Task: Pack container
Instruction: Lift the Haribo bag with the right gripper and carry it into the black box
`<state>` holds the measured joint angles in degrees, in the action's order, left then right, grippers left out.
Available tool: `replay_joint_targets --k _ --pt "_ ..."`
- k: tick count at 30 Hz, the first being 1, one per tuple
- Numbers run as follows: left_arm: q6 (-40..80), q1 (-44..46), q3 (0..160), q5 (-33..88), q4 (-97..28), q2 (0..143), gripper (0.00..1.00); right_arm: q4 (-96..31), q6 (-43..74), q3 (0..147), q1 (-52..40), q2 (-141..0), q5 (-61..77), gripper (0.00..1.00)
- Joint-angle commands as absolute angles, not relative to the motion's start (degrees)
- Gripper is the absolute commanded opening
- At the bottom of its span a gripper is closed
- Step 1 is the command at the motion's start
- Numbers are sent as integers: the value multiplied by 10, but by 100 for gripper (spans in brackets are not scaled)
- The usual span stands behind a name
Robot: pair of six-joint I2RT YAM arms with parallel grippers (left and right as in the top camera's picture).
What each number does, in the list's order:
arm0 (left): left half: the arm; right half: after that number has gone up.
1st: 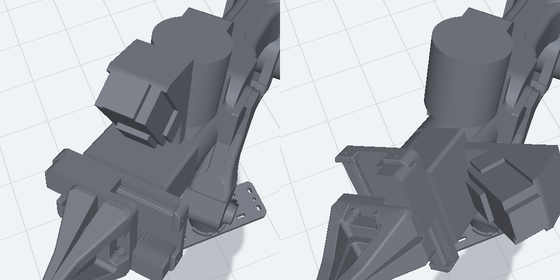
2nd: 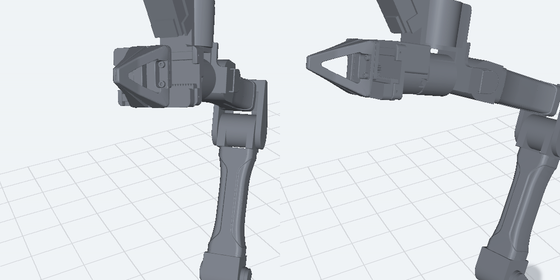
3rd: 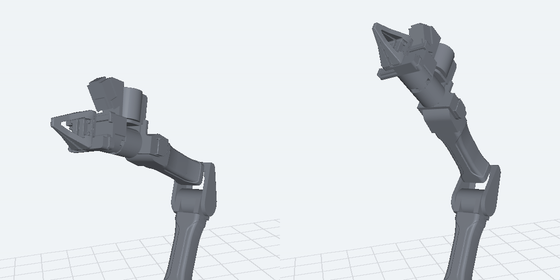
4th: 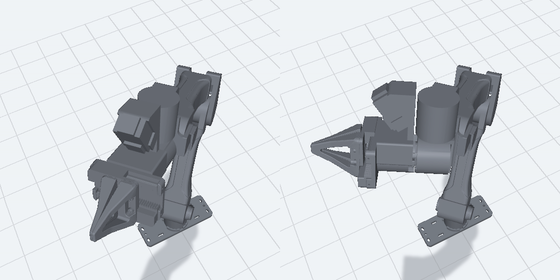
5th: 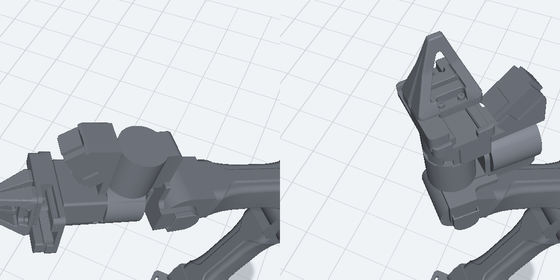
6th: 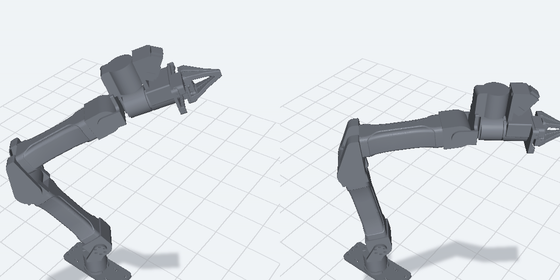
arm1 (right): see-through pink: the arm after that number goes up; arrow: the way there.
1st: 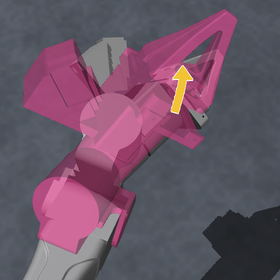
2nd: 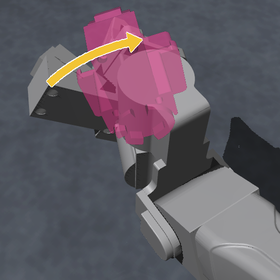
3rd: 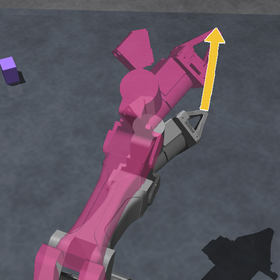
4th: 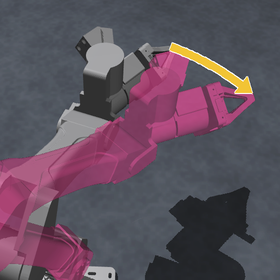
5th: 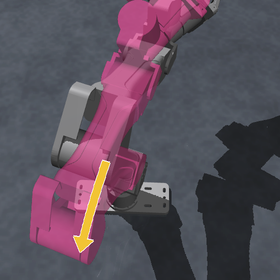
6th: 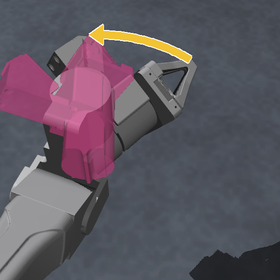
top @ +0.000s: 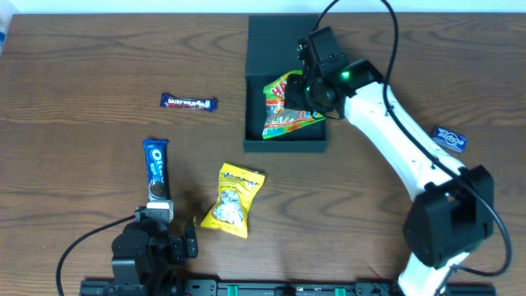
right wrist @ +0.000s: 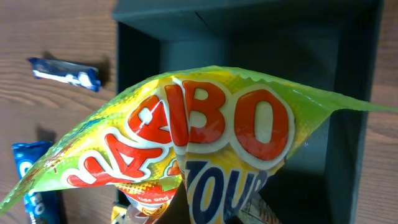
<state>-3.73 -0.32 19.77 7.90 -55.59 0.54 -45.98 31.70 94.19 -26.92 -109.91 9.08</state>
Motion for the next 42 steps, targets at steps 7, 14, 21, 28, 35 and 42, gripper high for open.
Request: replay_joint_targets --k 7,14,21,28,35,42 --pt "-52 -6 187 73 -587 4 95 -456 331 961 -256 -1141 74 1" --pt "-52 -6 187 73 -587 4 95 -450 304 961 -237 -1154 43 1" --pt "-52 -6 187 73 -587 4 95 -434 302 960 -233 -1158 43 1" --pt "-52 -6 187 73 -587 4 95 -434 309 960 -238 -1183 63 1" --pt "-52 -6 187 73 -587 4 95 -428 317 960 -241 -1197 63 1" --pt "-52 -6 187 73 -587 4 95 -412 328 960 -248 -1221 76 1"
